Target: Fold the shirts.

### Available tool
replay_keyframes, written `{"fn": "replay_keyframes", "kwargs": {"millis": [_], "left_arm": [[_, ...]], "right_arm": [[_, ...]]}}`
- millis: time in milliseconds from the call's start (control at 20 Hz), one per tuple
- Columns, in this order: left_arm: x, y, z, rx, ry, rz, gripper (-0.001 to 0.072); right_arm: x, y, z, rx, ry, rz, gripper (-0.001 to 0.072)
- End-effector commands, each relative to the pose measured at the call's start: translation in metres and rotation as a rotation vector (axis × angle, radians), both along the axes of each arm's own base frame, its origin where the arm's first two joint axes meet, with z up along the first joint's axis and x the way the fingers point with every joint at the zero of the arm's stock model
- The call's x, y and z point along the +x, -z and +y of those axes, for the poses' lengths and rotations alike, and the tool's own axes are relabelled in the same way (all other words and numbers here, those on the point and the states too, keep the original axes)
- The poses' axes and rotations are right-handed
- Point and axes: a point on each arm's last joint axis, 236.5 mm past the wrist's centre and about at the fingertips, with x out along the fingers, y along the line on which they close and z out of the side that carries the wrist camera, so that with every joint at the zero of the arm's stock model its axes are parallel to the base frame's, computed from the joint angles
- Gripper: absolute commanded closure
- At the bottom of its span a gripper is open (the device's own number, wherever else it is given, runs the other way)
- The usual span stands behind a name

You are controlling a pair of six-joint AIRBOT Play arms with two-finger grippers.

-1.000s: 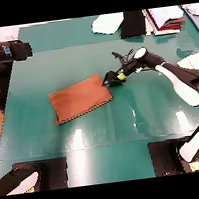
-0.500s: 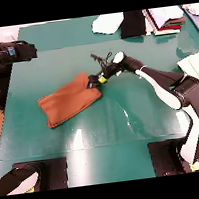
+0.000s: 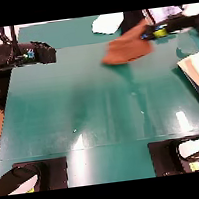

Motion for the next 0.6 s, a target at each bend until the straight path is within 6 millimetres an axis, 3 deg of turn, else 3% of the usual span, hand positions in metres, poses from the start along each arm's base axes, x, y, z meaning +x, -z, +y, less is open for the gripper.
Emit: {"fn": "replay_keyframes", "kwargs": {"millis": [0,100,250,400,550], "left_arm": [[-0.003,-0.006,-0.010,-0.042,0.013,-0.005,0.0683],[-0.002,-0.007,-0.011,-0.071,-0.004,0.008,0.0682],[-0.002,-0.007,-0.011,-0.081,-0.012,0.016,0.0682],[-0.002,-0.007,-0.011,-0.084,-0.013,0.018,0.0683],[-0.002,-0.007,-0.011,-0.097,-0.023,0.028,0.0682]], "right_arm": [[-0.037,-0.027,-0.159,-0.084,0.297,0.000,0.0696],[-0.060,-0.030,-0.228,-0.085,0.441,0.001,0.0696],[-0.091,-0.031,-0.294,-0.081,0.591,0.000,0.0696],[-0.104,-0.035,-0.318,-0.085,0.648,-0.011,0.0696],[-0.096,-0.072,-0.320,-0.128,0.644,-0.098,0.0696]]}}
